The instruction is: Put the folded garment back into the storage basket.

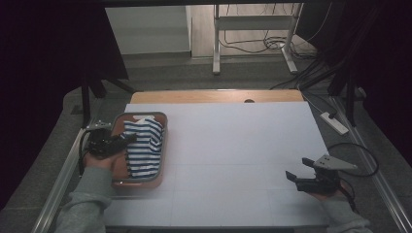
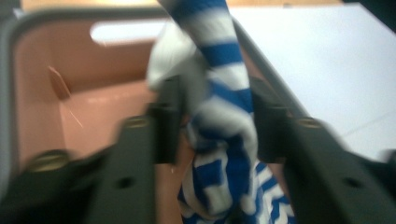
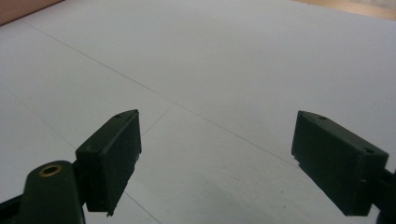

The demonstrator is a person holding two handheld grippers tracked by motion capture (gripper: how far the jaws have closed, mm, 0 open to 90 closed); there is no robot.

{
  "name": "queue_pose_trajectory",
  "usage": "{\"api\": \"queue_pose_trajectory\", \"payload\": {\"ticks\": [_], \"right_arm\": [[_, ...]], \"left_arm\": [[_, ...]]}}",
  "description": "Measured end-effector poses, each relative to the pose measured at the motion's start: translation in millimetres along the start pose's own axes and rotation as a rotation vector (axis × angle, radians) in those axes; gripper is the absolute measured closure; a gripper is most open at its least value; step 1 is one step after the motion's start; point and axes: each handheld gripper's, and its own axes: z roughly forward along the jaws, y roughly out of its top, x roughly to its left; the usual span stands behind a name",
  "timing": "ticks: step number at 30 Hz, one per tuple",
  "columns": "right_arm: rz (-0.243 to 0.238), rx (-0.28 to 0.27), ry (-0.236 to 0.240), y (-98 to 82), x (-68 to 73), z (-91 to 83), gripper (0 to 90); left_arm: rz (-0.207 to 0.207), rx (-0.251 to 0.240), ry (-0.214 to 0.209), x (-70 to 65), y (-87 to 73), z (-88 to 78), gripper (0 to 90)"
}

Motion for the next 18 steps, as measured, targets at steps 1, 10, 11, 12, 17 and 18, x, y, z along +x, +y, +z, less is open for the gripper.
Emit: {"api": "queue_pose_trajectory", "payload": {"ticks": [1,10,11,12,17,18], "right_arm": [[0.0,0.0,0.0,0.0,0.1,0.0,16.5],[-0.001,0.001,0.001,0.2,0.2,0.2,16.5],[-0.001,0.001,0.001,0.2,0.2,0.2,16.5],[-0.001,0.001,0.001,0.3,0.1,0.2,16.5],[-0.001,0.0,0.003,0.3,0.0,0.3,16.5],[-0.001,0.0,0.003,0.4,0.0,0.3,16.5]], "left_arm": [[0.005,-0.019,0.009,-1.5,1.0,-2.4,49.7],[0.074,-0.071,-0.005,-18.2,3.0,-11.9,25.1],[0.08,-0.072,-0.011,-19.5,2.6,-12.2,24.7],[0.082,-0.073,-0.018,-21.0,2.2,-12.5,24.3],[0.091,-0.089,-0.057,-26.1,-0.4,-14.9,23.9],[0.093,-0.09,-0.062,-27.0,-1.2,-15.2,23.8]]}}
